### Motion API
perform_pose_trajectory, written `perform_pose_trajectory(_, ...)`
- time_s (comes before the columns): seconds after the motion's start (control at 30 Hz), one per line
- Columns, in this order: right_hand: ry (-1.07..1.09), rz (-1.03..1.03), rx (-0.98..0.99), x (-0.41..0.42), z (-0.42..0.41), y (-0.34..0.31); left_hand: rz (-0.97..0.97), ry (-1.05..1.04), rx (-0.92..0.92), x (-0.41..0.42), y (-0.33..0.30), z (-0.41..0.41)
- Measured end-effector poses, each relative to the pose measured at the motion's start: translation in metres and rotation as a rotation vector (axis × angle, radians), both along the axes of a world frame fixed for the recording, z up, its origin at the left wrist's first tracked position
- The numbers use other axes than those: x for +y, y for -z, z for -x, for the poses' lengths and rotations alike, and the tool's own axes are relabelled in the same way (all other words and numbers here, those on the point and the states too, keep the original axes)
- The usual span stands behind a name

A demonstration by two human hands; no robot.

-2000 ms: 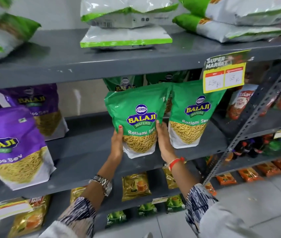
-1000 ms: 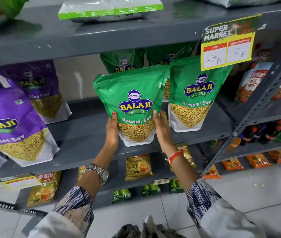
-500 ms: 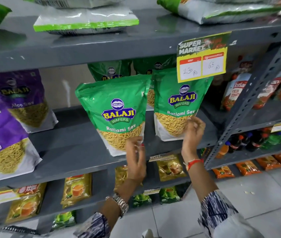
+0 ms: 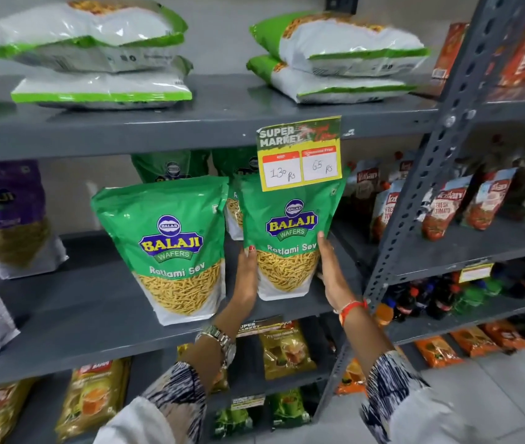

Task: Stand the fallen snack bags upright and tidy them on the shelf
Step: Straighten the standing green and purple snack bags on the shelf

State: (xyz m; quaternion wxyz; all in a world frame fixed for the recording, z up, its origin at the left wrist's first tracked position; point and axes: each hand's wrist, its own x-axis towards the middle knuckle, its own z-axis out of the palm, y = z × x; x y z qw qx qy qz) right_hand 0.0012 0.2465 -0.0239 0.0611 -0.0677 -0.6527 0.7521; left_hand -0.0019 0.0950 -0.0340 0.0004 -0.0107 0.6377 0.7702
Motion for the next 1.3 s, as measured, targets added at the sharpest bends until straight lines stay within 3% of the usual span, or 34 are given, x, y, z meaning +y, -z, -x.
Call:
perform_pose_trajectory(0.9, 0.010, 0.033, 0.040, -0.006, -0.004, 0.011, 0.083, -0.021, -0.035, -0.003, 0.012, -0.011)
perform_pose_trajectory(0.97, 0.083, 0.052, 0.058, -0.010, -0.010, 0.007, 0.093, -0.028, -0.025, -0.005, 0.018, -0.014)
perform_pose_trajectory(1.17, 0.563, 0.114, 0.104, -0.041, -0.043, 0.029, 0.263, -0.174, 0.021, -0.030, 0.044, -0.062)
perform_pose_trajectory(1.3, 0.579, 0.140, 0.077, -0.106, -0.076, 0.060, 0.214, -0.199, 0.058, -0.074, 0.048, -0.101)
